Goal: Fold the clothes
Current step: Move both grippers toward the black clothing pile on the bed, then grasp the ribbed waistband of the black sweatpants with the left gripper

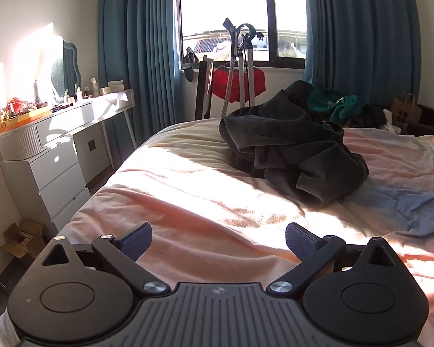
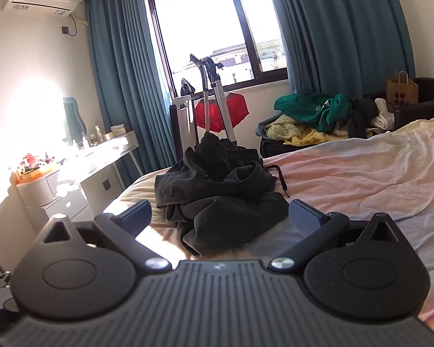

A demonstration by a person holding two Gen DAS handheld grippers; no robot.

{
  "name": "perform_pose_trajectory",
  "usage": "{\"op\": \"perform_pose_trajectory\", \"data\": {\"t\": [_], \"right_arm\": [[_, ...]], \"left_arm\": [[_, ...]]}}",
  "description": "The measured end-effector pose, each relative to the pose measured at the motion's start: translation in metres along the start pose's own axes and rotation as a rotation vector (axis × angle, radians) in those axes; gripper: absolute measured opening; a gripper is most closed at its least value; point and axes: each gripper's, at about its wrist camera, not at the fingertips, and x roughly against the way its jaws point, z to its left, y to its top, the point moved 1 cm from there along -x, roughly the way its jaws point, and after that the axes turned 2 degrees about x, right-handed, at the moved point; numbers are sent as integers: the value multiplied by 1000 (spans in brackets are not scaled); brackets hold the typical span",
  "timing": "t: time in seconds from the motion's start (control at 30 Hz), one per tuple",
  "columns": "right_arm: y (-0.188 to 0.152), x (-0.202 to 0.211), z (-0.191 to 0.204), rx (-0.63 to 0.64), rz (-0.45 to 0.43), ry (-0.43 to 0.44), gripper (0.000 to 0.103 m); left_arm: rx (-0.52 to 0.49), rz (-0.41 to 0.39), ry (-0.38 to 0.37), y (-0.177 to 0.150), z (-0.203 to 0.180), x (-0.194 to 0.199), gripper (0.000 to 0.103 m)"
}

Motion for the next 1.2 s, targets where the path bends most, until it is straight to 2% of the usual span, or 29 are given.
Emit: {"op": "perform_pose_trajectory", "data": {"t": [0.1,0.2,0.37,0.6,0.8,0.9,0.97,1.0,1.03,1.07,1.1,1.2], "right_arm": [[-5,1,-13,-28,15,-19,103],[-7,2,-29,-77,5,-48,103],[-14,-5,-43,-61,-21,-135,103],[-26,-31,-62,-118,8,-137,103],[-50,-65,-82,-190,74,-126,103],[-60,-78,-84,-206,101,-106,103],[-64,-86,-85,-204,114,-105,103],[-66,-88,-85,-208,116,-104,103],[-68,-90,-85,-211,119,-102,103],[-69,-92,-86,-214,122,-101,103],[-70,-92,-85,-207,120,-102,103],[-72,-93,-84,-195,114,-100,103]], "left_arm": [[-3,7,-26,32,-18,-34,100],[-48,-14,-74,67,-44,-66,100],[-135,-45,-116,127,-104,-143,101],[-242,-88,-51,185,-185,-255,101],[-409,-115,66,201,-243,-333,99],[-373,-66,73,210,-248,-358,90],[-334,-47,64,215,-244,-364,74],[-315,-37,59,217,-242,-367,70],[-296,-27,54,220,-240,-370,57],[-289,-29,36,222,-239,-369,37],[-267,-40,34,223,-237,-364,29],[-233,-80,14,224,-237,-340,22]]}}
